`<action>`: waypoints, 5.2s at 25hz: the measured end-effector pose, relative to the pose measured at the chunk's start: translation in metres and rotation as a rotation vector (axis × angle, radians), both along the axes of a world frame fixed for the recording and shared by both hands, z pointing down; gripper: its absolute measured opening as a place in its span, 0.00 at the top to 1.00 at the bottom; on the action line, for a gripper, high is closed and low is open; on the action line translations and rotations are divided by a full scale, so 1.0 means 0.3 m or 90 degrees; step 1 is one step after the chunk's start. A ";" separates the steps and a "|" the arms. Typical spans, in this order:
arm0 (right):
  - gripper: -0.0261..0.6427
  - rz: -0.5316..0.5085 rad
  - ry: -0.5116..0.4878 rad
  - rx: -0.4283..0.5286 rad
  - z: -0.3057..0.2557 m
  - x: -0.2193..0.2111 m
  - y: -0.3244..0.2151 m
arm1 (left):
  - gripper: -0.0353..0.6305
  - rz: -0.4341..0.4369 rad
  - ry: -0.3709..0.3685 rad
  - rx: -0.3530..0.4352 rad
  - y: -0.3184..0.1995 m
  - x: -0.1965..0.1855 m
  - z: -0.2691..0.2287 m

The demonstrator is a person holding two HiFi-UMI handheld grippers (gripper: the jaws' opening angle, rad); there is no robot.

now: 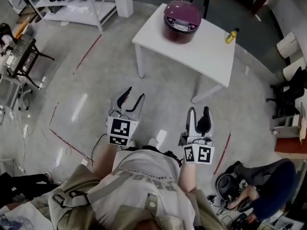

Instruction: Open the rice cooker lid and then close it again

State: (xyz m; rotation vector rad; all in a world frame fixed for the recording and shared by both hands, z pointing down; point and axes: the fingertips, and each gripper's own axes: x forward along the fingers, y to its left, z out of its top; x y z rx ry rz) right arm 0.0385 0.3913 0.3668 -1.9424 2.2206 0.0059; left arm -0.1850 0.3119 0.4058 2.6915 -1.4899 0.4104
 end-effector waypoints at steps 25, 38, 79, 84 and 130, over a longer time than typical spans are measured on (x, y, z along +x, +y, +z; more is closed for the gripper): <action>0.59 -0.038 -0.019 -0.034 0.049 0.155 -0.337 | 0.62 0.029 -0.056 0.001 -0.319 0.184 0.023; 0.55 -0.029 0.010 -0.042 0.042 0.121 -0.718 | 0.62 0.081 -0.049 0.015 -0.724 0.225 0.024; 0.46 -0.187 0.031 -0.128 0.194 0.448 -1.583 | 0.46 0.067 -0.150 -0.029 -1.461 0.616 0.175; 0.45 -0.233 0.058 -0.131 0.191 0.424 -1.645 | 0.42 0.115 -0.221 -0.031 -1.487 0.635 0.202; 0.31 -0.500 0.911 -0.417 0.643 0.102 -1.751 | 0.19 0.441 -0.867 0.136 -1.610 0.761 0.524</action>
